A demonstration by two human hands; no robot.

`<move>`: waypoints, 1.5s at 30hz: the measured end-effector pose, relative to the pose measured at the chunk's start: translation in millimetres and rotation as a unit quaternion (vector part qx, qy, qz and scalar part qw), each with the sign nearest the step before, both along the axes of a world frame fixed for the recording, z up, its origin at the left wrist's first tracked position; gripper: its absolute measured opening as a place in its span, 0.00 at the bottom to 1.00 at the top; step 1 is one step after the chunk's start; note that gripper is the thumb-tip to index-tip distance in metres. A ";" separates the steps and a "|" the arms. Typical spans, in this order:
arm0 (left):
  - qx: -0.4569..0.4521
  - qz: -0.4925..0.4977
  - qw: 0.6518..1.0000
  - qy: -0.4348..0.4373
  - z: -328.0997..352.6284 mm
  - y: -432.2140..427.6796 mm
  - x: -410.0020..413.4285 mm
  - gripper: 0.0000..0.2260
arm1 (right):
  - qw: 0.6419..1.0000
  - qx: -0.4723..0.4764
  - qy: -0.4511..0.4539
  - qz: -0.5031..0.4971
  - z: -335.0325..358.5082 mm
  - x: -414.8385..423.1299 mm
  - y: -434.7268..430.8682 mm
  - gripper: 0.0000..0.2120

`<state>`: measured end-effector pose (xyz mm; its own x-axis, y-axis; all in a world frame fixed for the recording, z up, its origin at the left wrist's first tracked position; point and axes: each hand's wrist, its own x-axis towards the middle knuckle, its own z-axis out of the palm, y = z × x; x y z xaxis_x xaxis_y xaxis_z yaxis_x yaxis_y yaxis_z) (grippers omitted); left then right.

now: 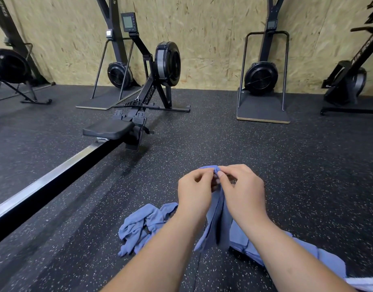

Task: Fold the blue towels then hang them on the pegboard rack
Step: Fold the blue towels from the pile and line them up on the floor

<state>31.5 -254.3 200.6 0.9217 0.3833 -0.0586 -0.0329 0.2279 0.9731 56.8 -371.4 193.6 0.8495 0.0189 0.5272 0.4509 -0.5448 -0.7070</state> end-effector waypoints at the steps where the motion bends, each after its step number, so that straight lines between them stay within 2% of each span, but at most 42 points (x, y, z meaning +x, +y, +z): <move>1: -0.034 -0.012 0.999 -0.002 3.5 -1.2 -1.5 0.09 | 1.000 -0.005 -0.002 -0.004 -0.6 0.3 0.6 0.07; 3: -0.072 -0.041 0.997 -0.003 8.9 -1.8 -4.0 0.10 | 1.000 -0.011 0.002 -0.008 -1.8 0.5 0.2 0.09; 7: -0.055 -0.080 0.995 0.002 11.1 4.0 -3.1 0.13 | 1.000 0.003 0.005 -0.001 -1.1 3.0 -4.1 0.11; 11: 0.043 -0.092 0.995 0.008 5.5 10.3 0.5 0.11 | 0.999 0.032 0.037 -0.016 0.6 13.4 -13.8 0.07; 13: 0.160 -0.056 0.985 0.022 -5.0 17.2 3.9 0.12 | 0.998 0.039 0.053 -0.024 1.2 18.2 -17.9 0.05; 16: 0.378 -0.043 0.922 0.073 -19.4 30.5 7.8 0.15 | 0.996 0.054 0.066 -0.025 3.6 23.5 -24.1 0.03; 19: 0.476 -0.047 0.871 0.110 -26.3 42.5 9.5 0.09 | 0.995 0.061 0.074 -0.016 6.6 27.2 -32.4 0.03; 22: 0.560 -0.026 0.823 0.090 -27.9 49.3 10.6 0.06 | 0.997 0.034 0.069 -0.022 7.5 27.7 -40.6 0.03; 25: 0.601 0.051 0.797 0.003 -17.9 53.4 11.4 0.05 | 0.996 -0.022 0.072 -0.044 1.3 30.5 -48.6 0.03; 28: 0.621 0.077 0.778 -0.054 -8.2 55.1 8.8 0.05 | 0.987 -0.117 0.089 -0.060 -8.3 35.4 -53.5 0.03; 31: 0.659 0.068 0.749 -0.037 -8.6 60.3 10.5 0.06 | 0.980 -0.167 0.092 -0.064 -10.9 36.7 -54.4 0.04; 33: 0.688 0.054 0.724 -0.011 -6.8 64.2 11.2 0.07 | 0.980 -0.170 0.084 -0.064 -10.1 36.7 -55.2 0.05; 35: 0.700 0.038 0.713 0.009 -6.2 67.8 11.7 0.09 | 0.980 -0.173 0.073 -0.061 -8.9 36.3 -54.2 0.05; 38: 0.667 0.007 0.745 0.012 -8.0 69.1 10.8 0.07 | 0.982 -0.166 0.061 -0.060 -7.9 35.8 -53.2 0.05; 43: 0.492 -0.002 0.871 -0.016 -2.4 72.4 6.6 0.01 | 0.988 -0.123 0.082 -0.053 -7.0 37.3 -56.1 0.05; 45: 0.437 0.001 0.899 -0.027 1.3 72.5 4.4 0.02 | 0.989 -0.108 0.093 -0.050 -6.2 38.4 -56.0 0.06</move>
